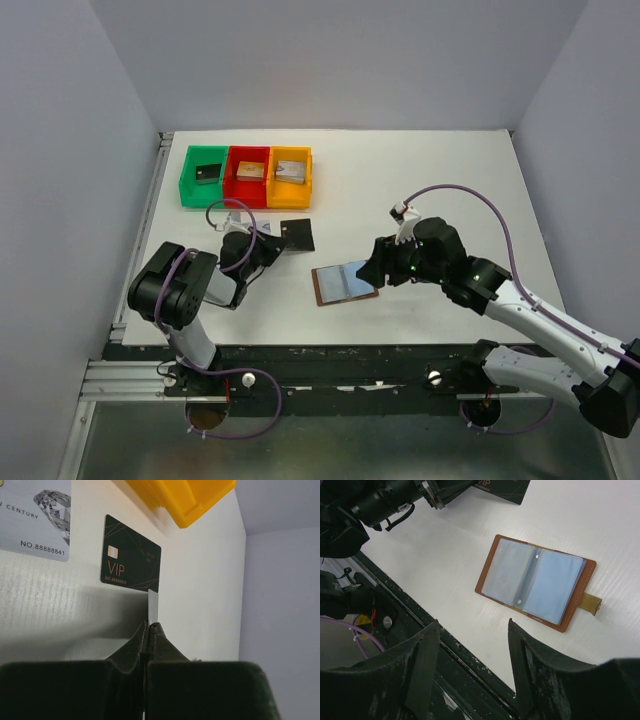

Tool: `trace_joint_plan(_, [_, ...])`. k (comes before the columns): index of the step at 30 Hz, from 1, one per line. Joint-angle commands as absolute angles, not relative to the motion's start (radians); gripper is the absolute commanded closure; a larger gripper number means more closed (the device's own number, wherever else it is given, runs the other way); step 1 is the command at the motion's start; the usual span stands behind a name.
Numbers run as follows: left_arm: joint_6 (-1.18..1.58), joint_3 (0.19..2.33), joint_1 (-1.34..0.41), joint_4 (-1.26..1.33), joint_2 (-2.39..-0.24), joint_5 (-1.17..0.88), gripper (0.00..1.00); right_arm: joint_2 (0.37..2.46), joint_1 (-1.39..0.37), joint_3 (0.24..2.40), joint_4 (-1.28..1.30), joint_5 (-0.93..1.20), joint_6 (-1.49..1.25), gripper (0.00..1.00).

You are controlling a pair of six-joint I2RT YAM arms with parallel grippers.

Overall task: Take the credit cards out of the card holder
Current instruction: Place the credit card at the center of the board.

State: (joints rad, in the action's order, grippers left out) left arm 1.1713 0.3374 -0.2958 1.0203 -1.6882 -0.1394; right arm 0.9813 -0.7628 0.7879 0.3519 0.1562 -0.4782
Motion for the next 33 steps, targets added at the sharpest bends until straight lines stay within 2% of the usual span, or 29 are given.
trace_joint_plan(1, [1.183,0.353,-0.278,1.112,-1.720,-0.216,1.00,1.003,-0.762,0.808,0.348,0.158,-0.462,0.36])
trace_joint_plan(8, [1.155,0.350,-0.258,1.042,-1.692,-0.236,0.97,1.014,-0.762,0.819,0.359,0.138,-0.448,0.36])
trace_joint_plan(13, [1.135,0.362,-0.252,0.976,-1.672,-0.250,0.84,1.014,-0.762,0.821,0.364,0.135,-0.442,0.36])
trace_joint_plan(20, [1.078,0.377,-0.242,0.832,-1.612,-0.255,0.53,1.012,-0.762,0.824,0.377,0.126,-0.440,0.35])
trace_joint_plan(29, [0.954,0.417,-0.209,0.507,-1.438,-0.201,0.36,1.008,-0.762,0.836,0.414,0.078,-0.425,0.34])
trace_joint_plan(33, [0.887,0.478,-0.209,0.342,-1.393,-0.184,0.34,1.005,-0.762,0.834,0.425,0.063,-0.420,0.34])
